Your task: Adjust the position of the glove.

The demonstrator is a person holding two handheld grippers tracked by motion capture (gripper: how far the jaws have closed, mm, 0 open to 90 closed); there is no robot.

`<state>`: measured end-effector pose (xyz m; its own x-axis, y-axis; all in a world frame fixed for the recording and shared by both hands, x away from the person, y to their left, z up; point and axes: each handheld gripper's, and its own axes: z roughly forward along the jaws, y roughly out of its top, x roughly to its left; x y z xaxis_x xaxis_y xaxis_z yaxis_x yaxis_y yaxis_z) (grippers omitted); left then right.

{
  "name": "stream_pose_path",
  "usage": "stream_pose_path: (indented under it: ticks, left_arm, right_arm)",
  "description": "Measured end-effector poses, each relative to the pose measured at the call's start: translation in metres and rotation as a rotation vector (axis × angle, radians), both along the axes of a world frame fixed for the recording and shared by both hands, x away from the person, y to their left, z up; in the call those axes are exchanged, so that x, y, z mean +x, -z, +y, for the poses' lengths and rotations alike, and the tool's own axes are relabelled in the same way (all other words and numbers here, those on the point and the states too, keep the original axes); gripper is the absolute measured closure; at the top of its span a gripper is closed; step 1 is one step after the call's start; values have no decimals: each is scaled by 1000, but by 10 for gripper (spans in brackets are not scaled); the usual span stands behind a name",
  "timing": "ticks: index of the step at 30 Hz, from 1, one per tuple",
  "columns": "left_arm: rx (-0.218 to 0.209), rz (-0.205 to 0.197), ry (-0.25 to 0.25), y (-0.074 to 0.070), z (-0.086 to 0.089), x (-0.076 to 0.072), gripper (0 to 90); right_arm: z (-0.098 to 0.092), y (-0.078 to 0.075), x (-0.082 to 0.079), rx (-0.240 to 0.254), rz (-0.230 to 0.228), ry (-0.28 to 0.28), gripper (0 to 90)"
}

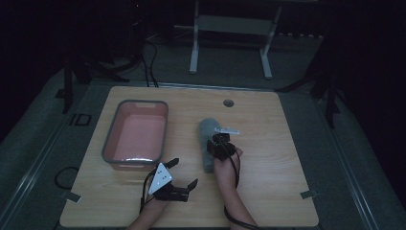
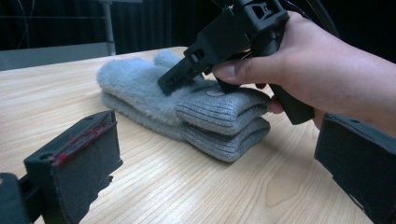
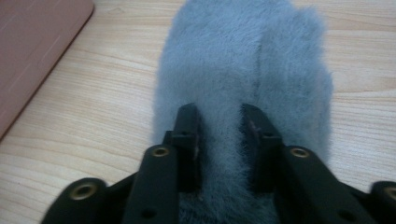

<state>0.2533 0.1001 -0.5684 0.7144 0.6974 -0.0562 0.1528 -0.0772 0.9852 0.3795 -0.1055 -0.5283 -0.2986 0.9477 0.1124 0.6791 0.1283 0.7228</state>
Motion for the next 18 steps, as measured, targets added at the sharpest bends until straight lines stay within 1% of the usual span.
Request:
stream_pose_path:
  ticks: [5, 7, 8, 9, 10, 12, 13, 14, 15, 16, 17, 18]
  left_arm:
    - [-1, 2, 0, 0, 0, 0, 3]
    - [-3, 5, 0, 0, 1, 0, 3]
    - [-3, 6, 0, 0, 1, 1, 3]
    - [-1, 6, -2, 0, 0, 1, 4]
    - [4, 3, -4, 0, 0, 0, 3]
    - [21, -3, -9, 0, -2, 0, 3]
    - [30, -6, -15, -1, -3, -1, 3]
    - [41, -7, -23, -1, -4, -1, 4]
    - [50, -7, -26, -1, -5, -1, 4]
    - [61, -6, -31, -1, -6, -1, 3]
    - [68, -5, -37, -1, -7, -1, 4]
    - [79, 2, -41, -2, -8, -1, 4]
  right_arm:
    - [0, -3, -1, 17, 2, -18, 519]
    - [-1, -8, -3, 12, -7, -29, 485]
    - [-2, -11, -4, 5, -20, -27, 454]
    - [-5, -14, -5, 12, -32, -31, 435]
    - [-8, -17, -5, 21, -34, -46, 382]
    - [-15, -22, -4, 38, -63, -78, 236]
    - [-19, -24, -5, 33, -91, -88, 204]
    - [-24, -27, -6, 46, -118, -84, 185]
    - [-30, -29, -8, 78, -134, -94, 138]
    - [-36, -31, -8, 90, -146, -110, 129]
    - [-41, -32, -9, 79, -163, -120, 136]
    - [-48, -33, -10, 74, -172, -150, 132]
